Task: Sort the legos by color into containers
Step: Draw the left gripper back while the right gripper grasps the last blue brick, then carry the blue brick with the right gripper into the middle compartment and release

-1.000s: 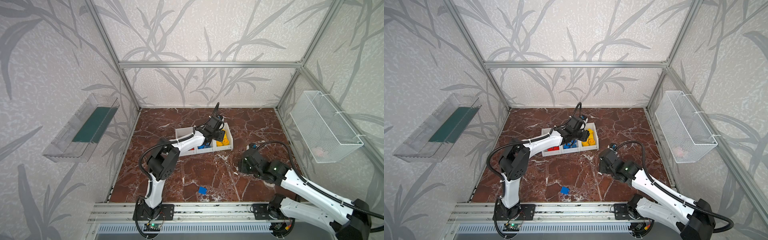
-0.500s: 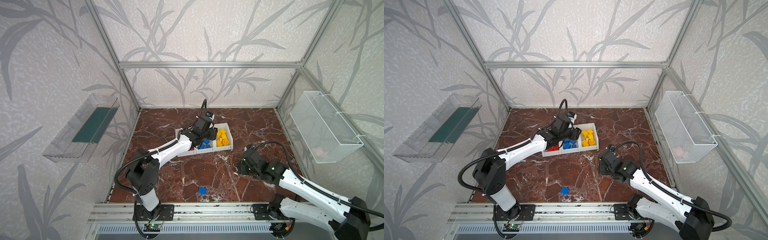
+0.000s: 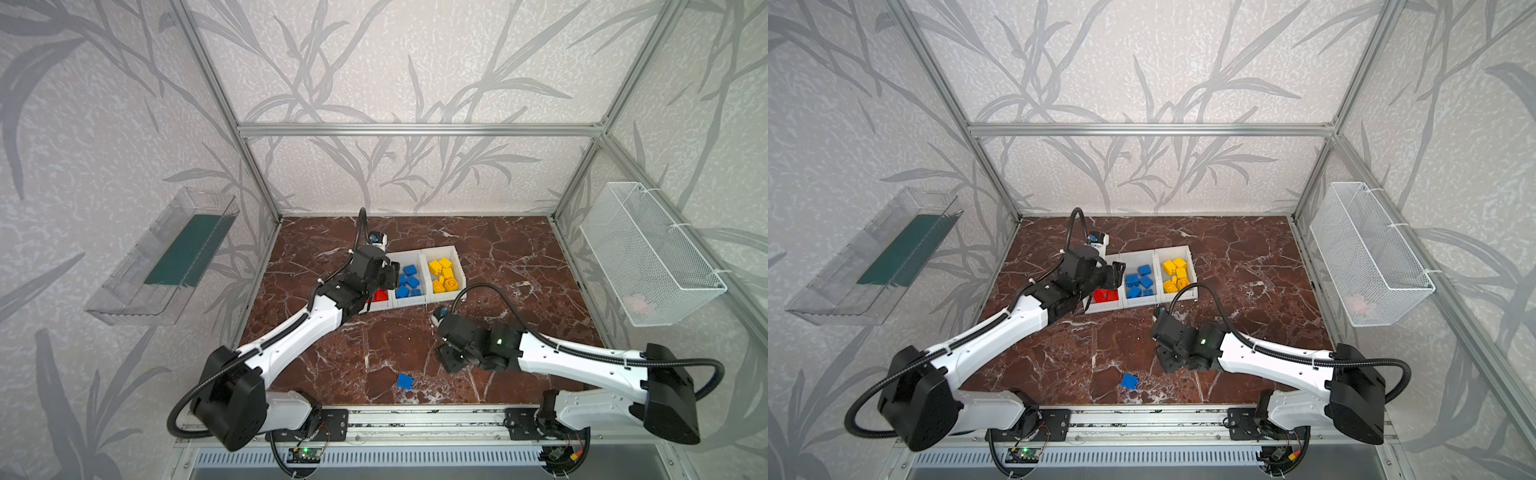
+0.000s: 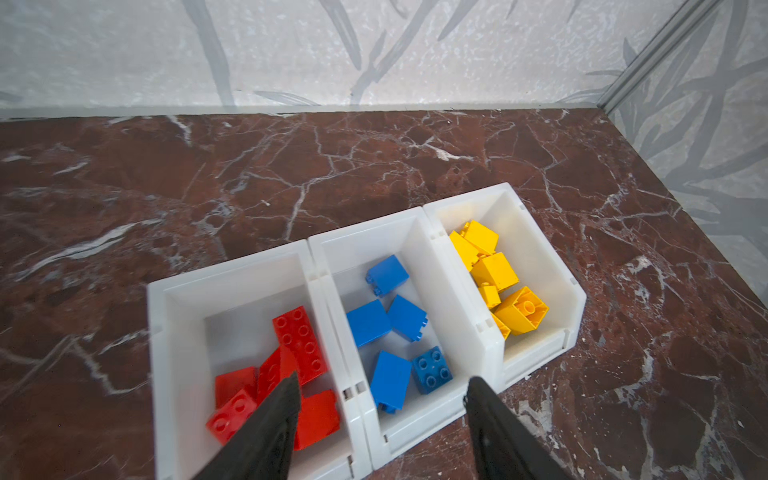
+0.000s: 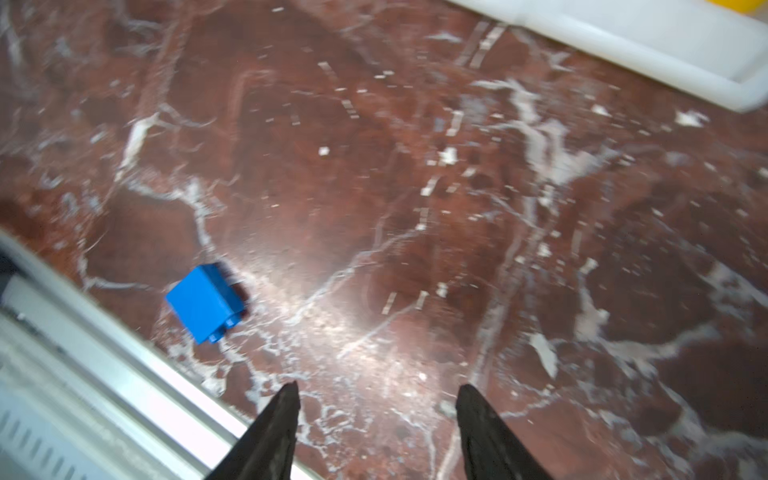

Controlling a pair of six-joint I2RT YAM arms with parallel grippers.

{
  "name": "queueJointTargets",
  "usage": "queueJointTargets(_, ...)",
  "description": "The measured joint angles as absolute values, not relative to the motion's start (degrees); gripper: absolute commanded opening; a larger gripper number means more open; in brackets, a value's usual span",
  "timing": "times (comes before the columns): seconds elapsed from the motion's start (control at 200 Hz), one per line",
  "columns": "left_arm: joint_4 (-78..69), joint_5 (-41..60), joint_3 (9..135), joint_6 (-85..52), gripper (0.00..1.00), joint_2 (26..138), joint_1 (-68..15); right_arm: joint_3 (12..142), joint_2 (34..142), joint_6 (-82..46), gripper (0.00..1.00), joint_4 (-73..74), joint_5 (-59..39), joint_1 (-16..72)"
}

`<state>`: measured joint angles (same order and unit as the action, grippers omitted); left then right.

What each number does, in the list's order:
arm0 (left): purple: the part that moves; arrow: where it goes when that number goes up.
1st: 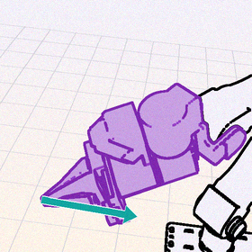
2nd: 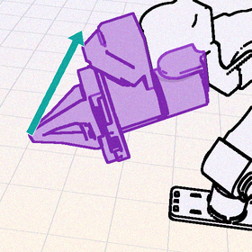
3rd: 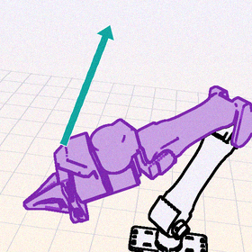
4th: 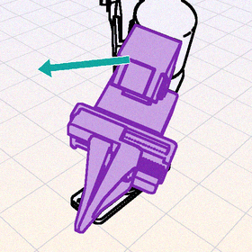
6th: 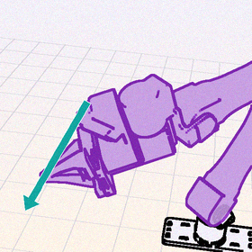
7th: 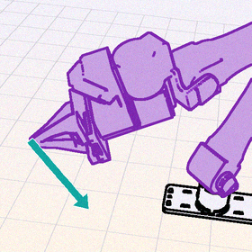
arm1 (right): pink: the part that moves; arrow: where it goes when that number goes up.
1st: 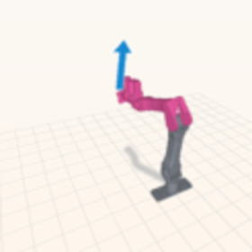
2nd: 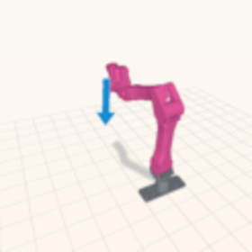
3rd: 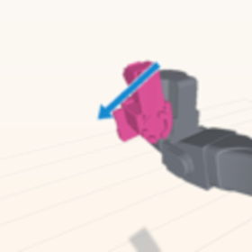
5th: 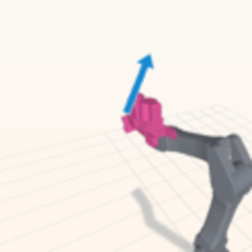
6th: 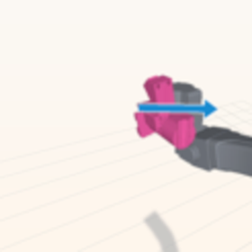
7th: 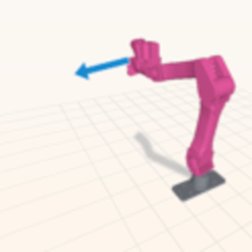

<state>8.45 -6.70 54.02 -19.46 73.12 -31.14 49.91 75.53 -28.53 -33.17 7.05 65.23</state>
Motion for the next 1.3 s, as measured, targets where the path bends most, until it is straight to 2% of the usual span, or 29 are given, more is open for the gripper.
queueJointTargets(0.29,12.7,-11.0,43.1,-22.9,0.68,56.9,-26.3,55.4,88.3,-20.4,0.61,-28.2,0.7,71.8)
queueJointTargets(0.49,16.8,-12.9,38.1,-25.5,0.68,46.9,-24.0,61.6,97.5,-15.4,0.59,-27.4,-1.2,73.3)
queueJointTargets(0.745,19.1,-14.0,35.5,-27.4,0.68,42.0,-23.4,64.8,103.7,-11.8,0.55,-27.8,-1.4,73.6)
queueJointTargets(0.85,19.6,-14.1,35.0,-27.9,0.68,42.2,-23.4,64.8,104.4,-11.0,0.51,-28.7,-1.1,73.7)
queueJointTargets(1.13,19.7,-14.1,34.1,-28.6,0.69,42.2,-23.1,65.1,105.5,-10.9,0.29,-29.4,1.3,74.2)
queueJointTargets(1.3,19.7,-14.1,33.5,-28.7,0.69,42.0,-23.1,68.1,106.2,-10.5,0.27,-32.4,4.9,73.9)
